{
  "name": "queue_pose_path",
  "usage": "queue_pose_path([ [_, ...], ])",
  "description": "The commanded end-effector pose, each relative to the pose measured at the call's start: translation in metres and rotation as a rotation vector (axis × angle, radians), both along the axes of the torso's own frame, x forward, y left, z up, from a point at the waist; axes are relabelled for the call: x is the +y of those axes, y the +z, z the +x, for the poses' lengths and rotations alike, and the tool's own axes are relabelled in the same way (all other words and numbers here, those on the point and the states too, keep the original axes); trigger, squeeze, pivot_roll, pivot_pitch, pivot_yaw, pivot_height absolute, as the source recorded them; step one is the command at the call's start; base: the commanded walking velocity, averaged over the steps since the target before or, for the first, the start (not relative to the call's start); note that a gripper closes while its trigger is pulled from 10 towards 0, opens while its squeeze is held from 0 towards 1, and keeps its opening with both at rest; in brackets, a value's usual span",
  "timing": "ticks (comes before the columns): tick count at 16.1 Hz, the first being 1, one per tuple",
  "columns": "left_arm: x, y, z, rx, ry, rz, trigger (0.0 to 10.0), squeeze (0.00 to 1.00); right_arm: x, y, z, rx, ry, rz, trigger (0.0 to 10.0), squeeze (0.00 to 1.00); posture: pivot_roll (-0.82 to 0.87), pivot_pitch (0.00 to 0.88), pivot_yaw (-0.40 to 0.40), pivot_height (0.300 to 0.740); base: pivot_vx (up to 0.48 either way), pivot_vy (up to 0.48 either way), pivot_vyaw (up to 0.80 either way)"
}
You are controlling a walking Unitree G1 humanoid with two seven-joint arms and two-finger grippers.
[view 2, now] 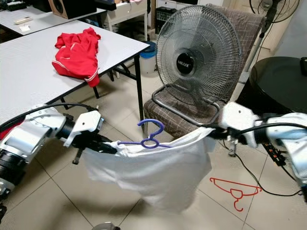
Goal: Hang hanger
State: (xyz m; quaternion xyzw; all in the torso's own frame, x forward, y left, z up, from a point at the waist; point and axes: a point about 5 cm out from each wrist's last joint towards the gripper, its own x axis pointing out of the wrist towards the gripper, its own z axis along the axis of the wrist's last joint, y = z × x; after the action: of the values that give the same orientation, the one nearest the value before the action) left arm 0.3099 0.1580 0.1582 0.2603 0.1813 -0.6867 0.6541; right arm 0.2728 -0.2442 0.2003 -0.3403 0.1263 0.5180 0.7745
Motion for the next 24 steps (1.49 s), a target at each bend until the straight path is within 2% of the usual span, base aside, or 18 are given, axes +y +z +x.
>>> queue_pose_path([
  [1,0.000,0.000,0.003,-0.015,0.009,0.033,0.0,0.00,0.008,0.007,0.001,-0.014,0.035,0.021,0.0,0.00,0.01,0.000,0.016,0.740,0.000,0.000,0.00],
  [3,0.001,-0.003,0.007,-0.030,0.038,0.068,0.0,0.00,0.011,0.006,-0.001,0.000,0.049,0.014,0.0,0.00,0.00,0.000,0.016,0.740,0.000,0.000,0.00],
  [5,0.007,-0.004,0.010,-0.045,0.058,0.117,0.0,0.00,0.005,0.005,-0.003,0.007,0.037,-0.036,0.0,0.00,0.00,0.000,0.016,0.740,0.000,0.000,0.00],
  [8,0.014,-0.003,0.013,-0.048,0.079,0.135,0.0,0.00,-0.005,0.009,-0.003,-0.004,0.008,-0.081,0.0,0.00,0.00,0.000,0.013,0.740,0.000,0.000,0.00],
  [11,0.011,0.001,0.016,-0.050,0.093,0.084,0.0,0.00,-0.003,0.009,-0.004,0.000,0.006,-0.069,0.0,0.00,0.00,0.000,0.013,0.740,0.000,0.000,0.00],
  [12,0.004,0.003,0.014,-0.044,0.063,0.041,0.0,0.00,0.001,0.007,-0.002,-0.010,0.003,-0.063,0.0,0.00,0.00,0.000,0.013,0.740,0.000,0.000,0.00],
  [13,-0.002,0.003,0.011,-0.032,0.043,0.014,0.0,0.00,0.001,0.006,0.003,-0.020,-0.034,-0.052,9.9,0.00,0.00,0.000,0.013,0.740,0.000,0.000,0.00],
  [14,-0.004,0.004,0.011,-0.026,0.032,0.002,0.0,0.00,0.001,0.007,0.007,-0.013,-0.066,-0.024,10.0,0.29,0.00,0.000,0.013,0.740,0.000,0.000,0.00],
  [15,-0.004,0.004,0.010,-0.025,0.032,0.001,0.0,0.00,0.001,0.007,0.008,-0.024,-0.065,-0.028,10.0,0.29,0.00,0.000,0.013,0.740,0.000,0.000,0.00],
  [16,-0.004,0.004,0.010,-0.025,0.031,-0.003,0.0,0.00,-0.001,0.008,0.008,-0.022,-0.073,-0.038,10.0,1.00,0.00,0.000,0.013,0.740,0.000,0.000,0.00],
  [24,-0.001,0.007,0.011,0.000,0.046,-0.031,0.0,0.00,-0.001,0.015,0.003,0.011,-0.044,0.008,10.0,1.00,0.00,0.000,0.006,0.740,0.000,0.000,0.00],
])
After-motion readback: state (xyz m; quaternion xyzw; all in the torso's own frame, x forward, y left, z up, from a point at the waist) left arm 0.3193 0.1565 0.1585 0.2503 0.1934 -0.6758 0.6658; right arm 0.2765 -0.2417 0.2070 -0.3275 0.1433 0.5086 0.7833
